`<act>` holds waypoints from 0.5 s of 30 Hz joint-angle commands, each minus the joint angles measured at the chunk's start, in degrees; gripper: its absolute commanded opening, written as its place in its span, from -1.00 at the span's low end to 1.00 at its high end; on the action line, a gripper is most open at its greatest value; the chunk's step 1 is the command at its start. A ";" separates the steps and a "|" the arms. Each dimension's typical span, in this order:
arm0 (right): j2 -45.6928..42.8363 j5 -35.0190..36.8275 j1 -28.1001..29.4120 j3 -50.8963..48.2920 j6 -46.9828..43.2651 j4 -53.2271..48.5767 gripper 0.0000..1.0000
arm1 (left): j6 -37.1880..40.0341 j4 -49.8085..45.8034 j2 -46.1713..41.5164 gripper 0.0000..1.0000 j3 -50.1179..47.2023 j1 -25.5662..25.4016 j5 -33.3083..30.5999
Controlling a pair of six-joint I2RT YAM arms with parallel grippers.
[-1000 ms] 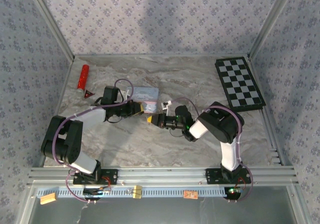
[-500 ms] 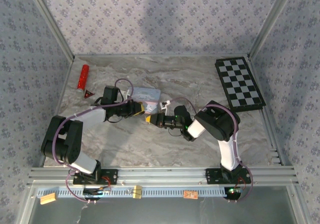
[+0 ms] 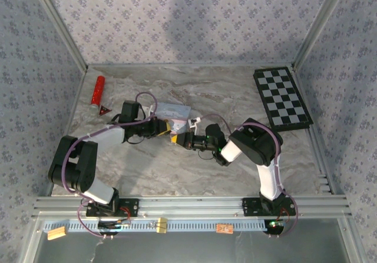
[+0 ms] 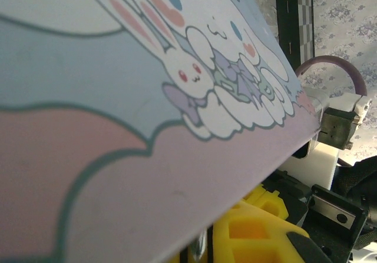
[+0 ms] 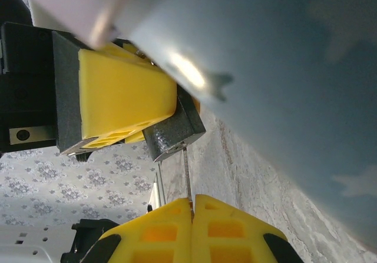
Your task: Unlock the padlock with the key
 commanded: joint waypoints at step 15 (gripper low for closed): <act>-2.38 -1.72 -1.16 -0.81 -0.50 2.22 -1.00 | -1.05 6.22 0.02 -1.00 -0.36 0.95 6.78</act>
